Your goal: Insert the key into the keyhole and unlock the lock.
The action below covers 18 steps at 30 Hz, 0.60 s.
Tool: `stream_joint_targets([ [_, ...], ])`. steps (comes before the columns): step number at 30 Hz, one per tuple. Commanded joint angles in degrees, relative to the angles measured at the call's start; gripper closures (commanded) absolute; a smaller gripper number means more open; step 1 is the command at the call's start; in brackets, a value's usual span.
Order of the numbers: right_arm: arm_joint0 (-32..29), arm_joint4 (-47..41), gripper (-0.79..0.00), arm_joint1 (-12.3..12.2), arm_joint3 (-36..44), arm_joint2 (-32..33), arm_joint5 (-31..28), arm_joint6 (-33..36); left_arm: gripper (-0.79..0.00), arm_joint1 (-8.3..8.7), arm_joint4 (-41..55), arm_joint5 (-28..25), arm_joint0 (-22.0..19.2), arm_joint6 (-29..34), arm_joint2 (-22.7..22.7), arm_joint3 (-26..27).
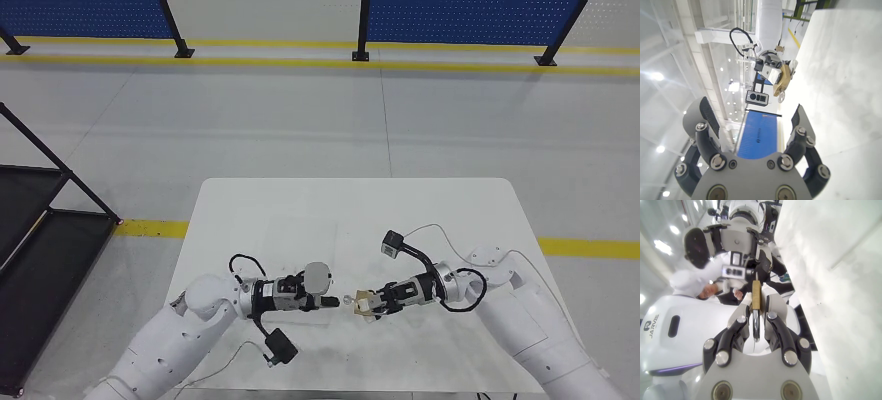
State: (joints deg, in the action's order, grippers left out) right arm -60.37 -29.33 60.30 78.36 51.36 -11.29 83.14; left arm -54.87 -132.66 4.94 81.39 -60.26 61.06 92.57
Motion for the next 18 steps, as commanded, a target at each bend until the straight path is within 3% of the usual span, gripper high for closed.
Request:
stream_joint_targets([
  [1, 0.1, -0.2, 0.000, 0.1, -0.2, -0.1, 0.0, 0.0, -0.785, 0.34, 4.4, -9.2, -0.4, -0.8, 1.0, -0.8],
  [6, 0.0, -1.5, 0.000, 0.2, -0.9, -0.3, 0.4, 0.5, -0.785, 0.46, 13.1, -18.1, -1.3, -3.4, 2.2, -3.2],
  [18, 0.2, -2.5, 0.000, 0.3, -2.0, -0.5, 1.3, 1.5, -0.785, 0.46, 13.1, -18.1, -1.3, -3.4, 2.2, -3.2],
])
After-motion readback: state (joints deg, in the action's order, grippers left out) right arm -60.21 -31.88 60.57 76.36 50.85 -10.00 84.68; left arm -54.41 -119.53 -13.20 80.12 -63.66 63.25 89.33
